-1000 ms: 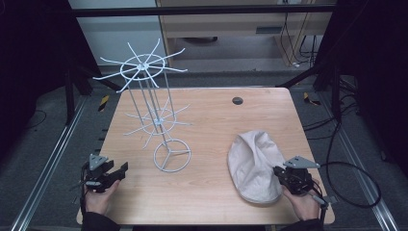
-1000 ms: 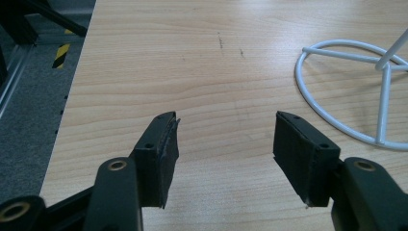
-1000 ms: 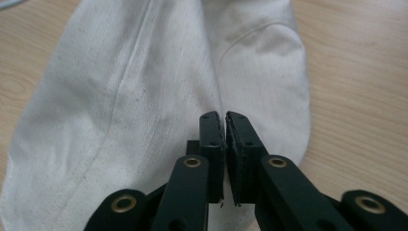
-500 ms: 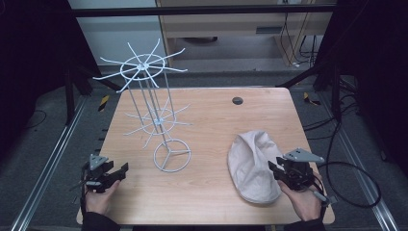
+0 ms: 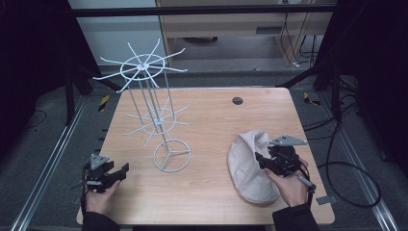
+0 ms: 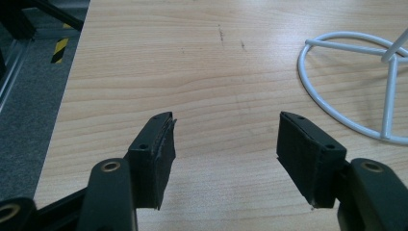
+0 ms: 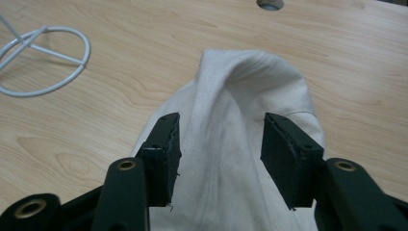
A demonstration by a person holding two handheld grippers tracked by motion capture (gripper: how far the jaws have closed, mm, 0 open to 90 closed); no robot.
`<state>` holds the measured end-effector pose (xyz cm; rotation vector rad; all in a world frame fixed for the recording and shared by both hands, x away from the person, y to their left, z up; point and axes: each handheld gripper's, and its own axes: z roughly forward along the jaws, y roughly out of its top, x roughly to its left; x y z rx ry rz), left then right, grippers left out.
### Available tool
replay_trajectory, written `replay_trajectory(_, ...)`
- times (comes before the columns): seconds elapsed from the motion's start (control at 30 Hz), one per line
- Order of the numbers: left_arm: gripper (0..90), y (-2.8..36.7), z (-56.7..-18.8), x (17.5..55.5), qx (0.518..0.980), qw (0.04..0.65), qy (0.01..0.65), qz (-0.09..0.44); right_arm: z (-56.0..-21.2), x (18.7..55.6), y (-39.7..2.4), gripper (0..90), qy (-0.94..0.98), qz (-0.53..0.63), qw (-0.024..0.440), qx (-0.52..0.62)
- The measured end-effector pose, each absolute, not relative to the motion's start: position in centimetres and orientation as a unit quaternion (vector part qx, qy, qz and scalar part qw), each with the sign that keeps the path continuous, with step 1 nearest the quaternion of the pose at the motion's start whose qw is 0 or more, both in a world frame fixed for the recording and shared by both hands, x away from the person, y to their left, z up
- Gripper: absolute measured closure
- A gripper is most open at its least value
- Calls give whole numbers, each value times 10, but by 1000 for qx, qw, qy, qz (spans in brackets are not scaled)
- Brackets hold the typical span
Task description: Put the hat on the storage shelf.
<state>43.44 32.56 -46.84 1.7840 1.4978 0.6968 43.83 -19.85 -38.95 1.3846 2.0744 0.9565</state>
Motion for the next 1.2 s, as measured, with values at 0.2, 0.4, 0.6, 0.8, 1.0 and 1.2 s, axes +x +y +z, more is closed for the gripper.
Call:
replay_trajectory(0.2, 382, 326, -469, 435, 688, 348, 577, 268, -393, 455, -187, 458, 762, 331, 223, 511)
replay_trajectory(0.4, 381, 326, -469, 435, 690, 347, 577, 266, -400, 472, -178, 462, 771, 304, 216, 517)
replay_trajectory(0.6, 381, 326, -468, 435, 689, 348, 577, 266, -409, 483, -173, 500, 776, 275, 205, 529)
replay_trajectory(0.8, 380, 325, -469, 435, 691, 345, 577, 265, -417, 491, -166, 610, 782, 247, 197, 537)
replay_trajectory(1.0, 381, 326, -469, 436, 692, 345, 578, 261, -423, 497, -163, 779, 782, 223, 200, 546)
replay_trajectory(1.2, 381, 326, -469, 436, 692, 344, 578, 261, -423, 498, -160, 877, 777, 208, 205, 558)
